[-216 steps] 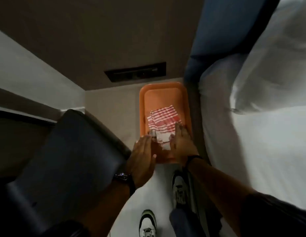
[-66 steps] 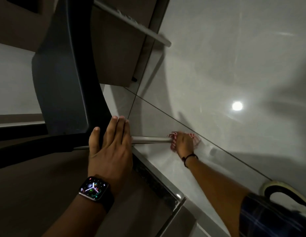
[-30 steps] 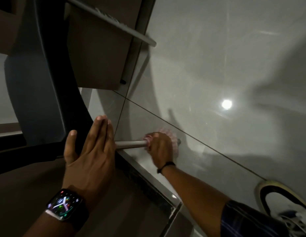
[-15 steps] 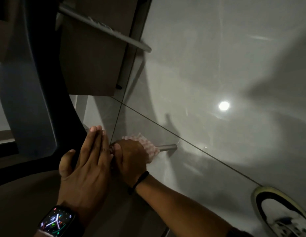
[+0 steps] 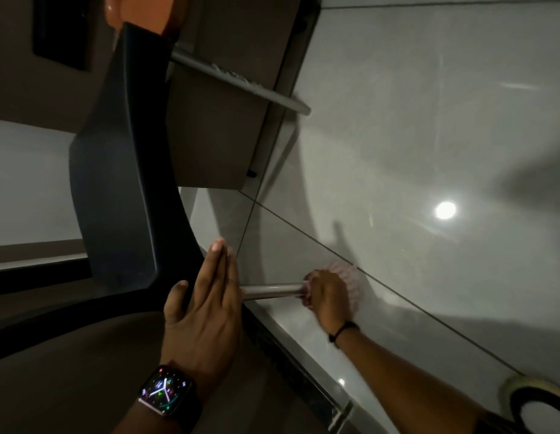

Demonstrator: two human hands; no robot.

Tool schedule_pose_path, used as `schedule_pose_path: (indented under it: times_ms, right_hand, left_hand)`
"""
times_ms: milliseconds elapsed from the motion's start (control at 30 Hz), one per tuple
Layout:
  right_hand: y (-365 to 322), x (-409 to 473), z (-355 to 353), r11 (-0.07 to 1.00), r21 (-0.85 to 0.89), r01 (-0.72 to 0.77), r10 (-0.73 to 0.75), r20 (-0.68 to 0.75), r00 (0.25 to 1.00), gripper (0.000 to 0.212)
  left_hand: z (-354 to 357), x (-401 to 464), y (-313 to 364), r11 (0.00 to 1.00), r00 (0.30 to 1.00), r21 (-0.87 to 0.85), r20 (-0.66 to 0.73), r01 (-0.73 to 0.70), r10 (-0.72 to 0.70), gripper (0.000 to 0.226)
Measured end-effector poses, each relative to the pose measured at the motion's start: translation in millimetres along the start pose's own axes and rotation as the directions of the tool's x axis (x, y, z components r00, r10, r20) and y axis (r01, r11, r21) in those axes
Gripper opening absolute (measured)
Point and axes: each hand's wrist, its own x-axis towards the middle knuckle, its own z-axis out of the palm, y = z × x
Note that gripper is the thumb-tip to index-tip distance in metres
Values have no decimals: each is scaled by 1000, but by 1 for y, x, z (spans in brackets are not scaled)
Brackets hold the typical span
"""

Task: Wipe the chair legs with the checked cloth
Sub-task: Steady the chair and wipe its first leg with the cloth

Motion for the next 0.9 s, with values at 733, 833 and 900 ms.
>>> schedule_pose_path:
  times_ms: [733, 833, 900]
  right_hand:
    - [-27, -9, 22, 998, -52, 47, -50, -58, 997, 66]
    - [-79, -36, 43, 989, 73, 131, -127, -48, 991, 68]
    - [-122, -45, 35, 971, 230, 71, -38, -146, 989, 59]
  left_hand:
    - [13, 9, 4, 988, 992, -81, 18, 129, -128, 70]
    - [-4, 12, 13, 992, 986, -22, 107, 128, -125, 79]
    - [-28, 15, 14, 996, 985, -5, 149, 91, -89, 83]
